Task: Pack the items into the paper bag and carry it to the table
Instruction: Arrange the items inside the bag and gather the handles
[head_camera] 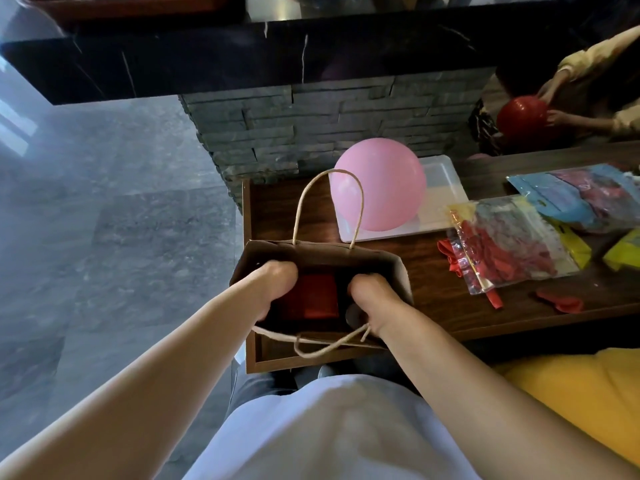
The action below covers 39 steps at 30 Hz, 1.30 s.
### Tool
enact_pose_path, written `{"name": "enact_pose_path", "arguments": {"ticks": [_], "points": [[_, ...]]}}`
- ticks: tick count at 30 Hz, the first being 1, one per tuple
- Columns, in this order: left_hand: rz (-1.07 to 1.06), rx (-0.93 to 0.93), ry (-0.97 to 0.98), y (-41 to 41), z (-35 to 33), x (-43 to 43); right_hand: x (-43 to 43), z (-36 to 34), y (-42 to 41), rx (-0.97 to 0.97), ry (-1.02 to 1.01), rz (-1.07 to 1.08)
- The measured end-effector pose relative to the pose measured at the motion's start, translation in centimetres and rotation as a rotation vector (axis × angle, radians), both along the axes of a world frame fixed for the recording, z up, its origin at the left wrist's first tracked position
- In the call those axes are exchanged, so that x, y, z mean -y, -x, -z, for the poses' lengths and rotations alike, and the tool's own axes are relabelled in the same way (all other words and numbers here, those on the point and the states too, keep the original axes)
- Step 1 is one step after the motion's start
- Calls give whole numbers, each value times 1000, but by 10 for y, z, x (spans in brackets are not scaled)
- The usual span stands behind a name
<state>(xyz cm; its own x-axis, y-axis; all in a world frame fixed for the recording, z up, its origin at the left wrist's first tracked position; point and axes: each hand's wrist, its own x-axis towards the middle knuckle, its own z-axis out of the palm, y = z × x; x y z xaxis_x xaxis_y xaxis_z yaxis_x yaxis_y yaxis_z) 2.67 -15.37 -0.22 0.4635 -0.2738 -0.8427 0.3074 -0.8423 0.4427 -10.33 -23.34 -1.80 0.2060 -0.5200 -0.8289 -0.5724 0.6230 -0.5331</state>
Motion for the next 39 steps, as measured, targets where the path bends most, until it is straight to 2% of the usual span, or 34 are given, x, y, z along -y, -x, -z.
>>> {"name": "enact_pose_path", "arguments": {"ticks": [3,6,8,10,12,15,19,23,26,28,30,35,39], "points": [[328,195,-86,8,0,7,7,-3,7,-168,155,-231],[784,365,-212,19,-5,14,15,0,11,-235,176,-414],[1106,452,-308,28,-7,19,14,-5,10,-249,206,-640],[1287,483,-375,35,0,28,10,-2,4,-289,236,-860],[1341,465,-411,42,8,39,4,3,-7,-363,209,-920],[1329,307,-368,40,10,47,5,4,-18,-421,116,-1001],[1409,226,-366,31,6,43,10,4,-19,-499,153,-1121],[1509,228,-384,21,0,41,6,21,-18,-492,145,-1032],[1572,205,-364,10,-7,39,2,25,-7,-391,180,-963],[1583,183,-365,7,-10,40,2,18,-2,-333,282,-785],[1565,144,-356,5,-12,41,7,15,-1,-310,323,-683],[1407,147,-282,-1,-14,43,1,-1,-1,-318,101,-715],[1353,181,-258,-4,-8,40,-2,-2,6,-306,203,-610]]}}
